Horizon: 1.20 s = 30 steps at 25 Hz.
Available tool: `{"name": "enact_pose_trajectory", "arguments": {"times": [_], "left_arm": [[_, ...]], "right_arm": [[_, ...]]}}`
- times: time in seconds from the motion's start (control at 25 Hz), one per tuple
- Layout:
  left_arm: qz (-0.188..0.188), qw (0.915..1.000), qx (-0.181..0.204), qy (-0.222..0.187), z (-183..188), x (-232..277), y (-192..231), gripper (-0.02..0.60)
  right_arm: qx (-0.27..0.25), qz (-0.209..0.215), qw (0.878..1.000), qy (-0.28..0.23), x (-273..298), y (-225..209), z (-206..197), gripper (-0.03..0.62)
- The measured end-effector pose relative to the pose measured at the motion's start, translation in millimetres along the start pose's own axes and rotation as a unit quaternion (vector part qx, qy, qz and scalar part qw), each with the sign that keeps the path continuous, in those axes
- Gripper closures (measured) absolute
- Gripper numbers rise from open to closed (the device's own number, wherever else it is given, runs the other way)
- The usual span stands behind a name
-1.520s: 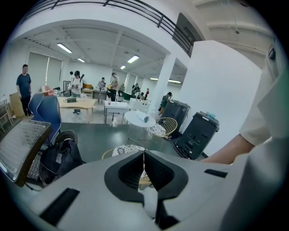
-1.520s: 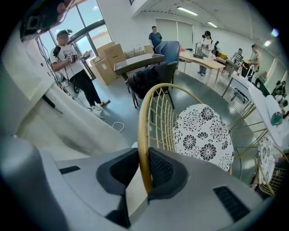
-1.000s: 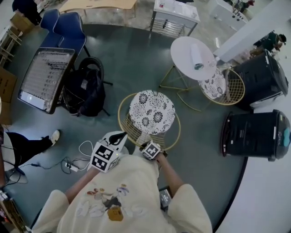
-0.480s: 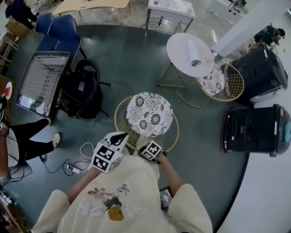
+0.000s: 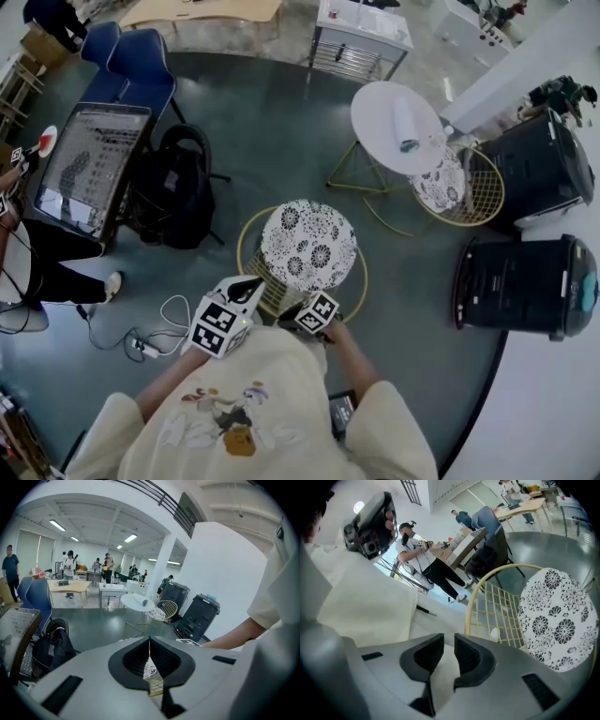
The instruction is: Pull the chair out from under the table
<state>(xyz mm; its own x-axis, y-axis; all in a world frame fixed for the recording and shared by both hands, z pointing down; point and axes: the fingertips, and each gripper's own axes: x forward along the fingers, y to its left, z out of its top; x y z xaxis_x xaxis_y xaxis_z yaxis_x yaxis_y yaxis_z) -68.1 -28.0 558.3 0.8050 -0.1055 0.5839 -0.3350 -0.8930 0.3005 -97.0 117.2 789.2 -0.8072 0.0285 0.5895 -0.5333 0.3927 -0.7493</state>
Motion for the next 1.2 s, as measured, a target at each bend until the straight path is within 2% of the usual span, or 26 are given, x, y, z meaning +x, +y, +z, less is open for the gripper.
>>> {"name": "enact_pose_trajectory", "arguments": {"times": [0.28,0.44,0.8,0.96,1.2], "left_arm": [[-0.007,0.9998,0.011,-0.011,7.1,-6.9,7.6,0.572],[0.000,0.9997,0.013,-0.021,7.4,-19.7,15.5,0.572],[0.021,0.9986,-0.012,-0.048,-13.0,-58.6,31.1,0.572],[0.014,0.9982,-0.024,-0.053,-24.9,-72.0,25.6,0.572],[-0.001,0.9955,-0.081,-0.050,-55.5,-76.2,25.6,0.572]], "right_arm": [[-0.007,-0.054,0.994,-0.097,-15.9,-8.6,59.8,0.529],[-0.008,-0.066,0.986,-0.151,-24.5,6.4,96.4,0.534],[-0.088,-0.115,0.977,-0.156,-18.9,39.2,140.8,0.545],[-0.095,-0.135,0.970,-0.180,-33.0,55.6,152.3,0.549],[-0.115,-0.158,0.964,-0.183,-44.9,82.5,152.5,0.552]]}}
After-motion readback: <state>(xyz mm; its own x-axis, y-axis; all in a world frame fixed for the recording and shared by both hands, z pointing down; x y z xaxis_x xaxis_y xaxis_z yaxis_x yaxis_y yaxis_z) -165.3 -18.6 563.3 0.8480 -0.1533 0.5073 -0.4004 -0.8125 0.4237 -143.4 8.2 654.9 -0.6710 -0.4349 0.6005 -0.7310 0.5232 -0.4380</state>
